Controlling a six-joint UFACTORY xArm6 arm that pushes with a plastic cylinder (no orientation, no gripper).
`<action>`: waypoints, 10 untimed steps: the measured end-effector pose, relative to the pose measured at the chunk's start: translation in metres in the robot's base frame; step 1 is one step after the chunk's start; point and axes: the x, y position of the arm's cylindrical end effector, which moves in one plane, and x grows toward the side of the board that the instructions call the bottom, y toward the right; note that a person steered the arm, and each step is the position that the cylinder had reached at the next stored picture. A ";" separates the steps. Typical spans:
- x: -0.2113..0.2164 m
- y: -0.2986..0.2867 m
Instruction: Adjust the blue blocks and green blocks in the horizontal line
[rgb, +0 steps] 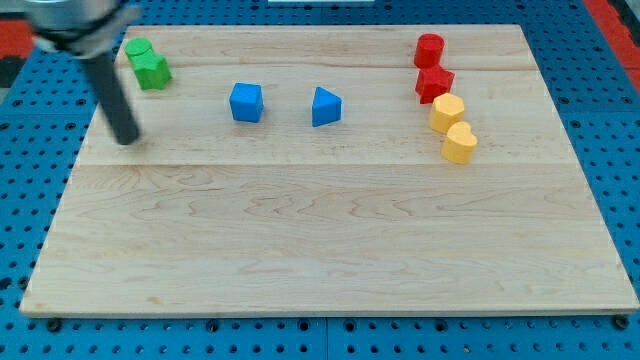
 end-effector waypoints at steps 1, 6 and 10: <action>-0.054 -0.036; -0.116 0.000; -0.132 0.008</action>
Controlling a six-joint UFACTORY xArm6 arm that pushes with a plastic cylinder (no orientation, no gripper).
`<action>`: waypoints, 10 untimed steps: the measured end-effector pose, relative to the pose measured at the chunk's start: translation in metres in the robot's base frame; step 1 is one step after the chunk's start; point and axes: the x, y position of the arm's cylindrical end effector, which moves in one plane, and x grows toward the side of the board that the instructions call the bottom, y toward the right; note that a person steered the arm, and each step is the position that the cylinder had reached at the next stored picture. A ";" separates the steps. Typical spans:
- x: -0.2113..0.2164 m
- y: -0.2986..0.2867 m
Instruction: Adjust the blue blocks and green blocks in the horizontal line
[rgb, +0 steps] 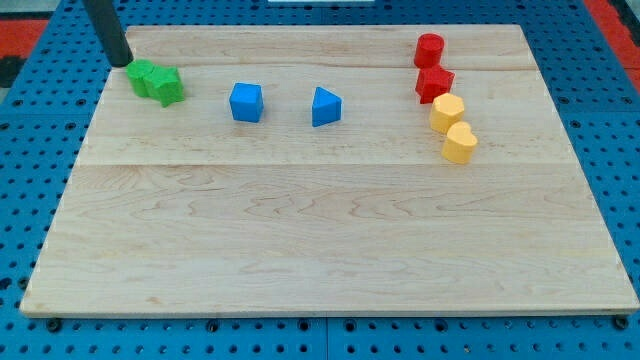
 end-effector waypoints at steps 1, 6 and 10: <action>0.001 0.019; 0.035 0.060; 0.035 -0.043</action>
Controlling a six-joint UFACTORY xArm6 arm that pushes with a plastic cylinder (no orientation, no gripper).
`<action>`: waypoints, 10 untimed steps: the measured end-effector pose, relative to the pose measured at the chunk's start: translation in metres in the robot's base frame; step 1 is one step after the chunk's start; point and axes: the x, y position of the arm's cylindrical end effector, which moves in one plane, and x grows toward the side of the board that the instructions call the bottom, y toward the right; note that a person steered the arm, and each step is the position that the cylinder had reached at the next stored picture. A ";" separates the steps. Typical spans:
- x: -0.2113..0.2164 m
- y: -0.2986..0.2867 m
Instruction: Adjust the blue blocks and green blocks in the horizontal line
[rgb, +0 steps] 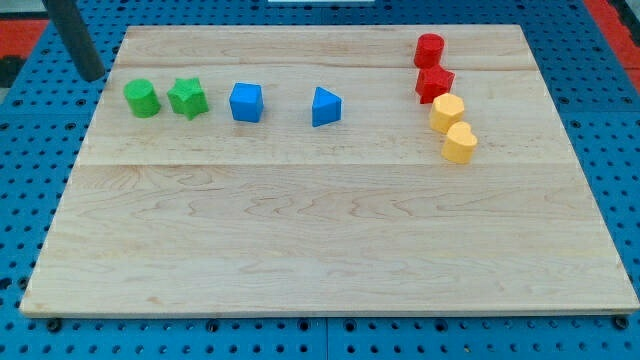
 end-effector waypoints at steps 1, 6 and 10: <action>0.077 0.000; 0.071 0.053; 0.066 0.065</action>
